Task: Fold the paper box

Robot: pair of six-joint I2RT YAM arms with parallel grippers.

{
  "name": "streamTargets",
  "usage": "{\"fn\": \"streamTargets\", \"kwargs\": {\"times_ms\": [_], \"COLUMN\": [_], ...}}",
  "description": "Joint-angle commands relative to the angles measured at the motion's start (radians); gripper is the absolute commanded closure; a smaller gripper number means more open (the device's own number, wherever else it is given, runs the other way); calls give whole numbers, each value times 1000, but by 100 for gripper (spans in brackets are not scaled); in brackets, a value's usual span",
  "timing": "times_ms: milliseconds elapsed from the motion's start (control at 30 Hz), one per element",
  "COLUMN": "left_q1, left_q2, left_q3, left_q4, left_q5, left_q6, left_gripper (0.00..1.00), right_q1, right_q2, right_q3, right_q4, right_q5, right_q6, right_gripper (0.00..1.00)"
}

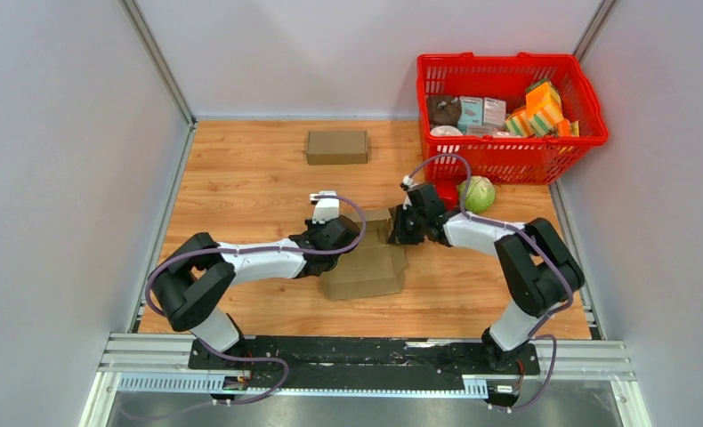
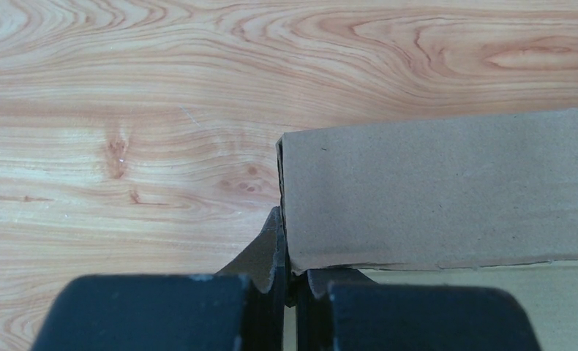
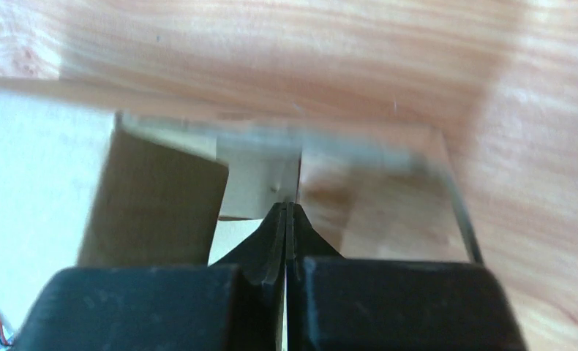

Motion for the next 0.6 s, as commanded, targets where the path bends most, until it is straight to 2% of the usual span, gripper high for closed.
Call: {"fn": "streamTargets", "kwargs": {"times_ms": [0, 33, 67, 133, 233, 300, 367, 433, 567], "left_q1": [-7, -7, -7, -7, -7, -7, -7, -7, -7], "left_q2": [-17, -17, -19, -23, -28, -23, -14, -11, -19], "left_q3": [-24, -24, -24, -29, -32, -30, -23, -19, -26], "left_q4": [-45, -48, -51, -53, -42, -36, -36, -45, -47], "left_q5": [46, 43, 41, 40, 43, 49, 55, 57, 54], "left_q6": [-8, -7, -7, -5, -5, -8, -5, -5, -8], "left_gripper": [100, 100, 100, 100, 100, 100, 100, 100, 100], "right_q1": [3, 1, -3, -15, -39, -35, -8, 17, 35], "right_q2": [-166, -231, -266, -353, -426, -428, -390, -353, -239], "right_q3": [1, 7, 11, -11, -104, -146, -158, -134, -132], "right_q4": [-150, -184, -218, -294, -250, -138, -90, -82, -87], "right_q5": [2, 11, 38, 55, -16, -82, -115, -66, 26], "right_q6": [-26, -37, -61, -70, -72, -45, -41, -64, -89], "right_gripper": [98, 96, 83, 68, 62, 66, 78, 90, 95]}}
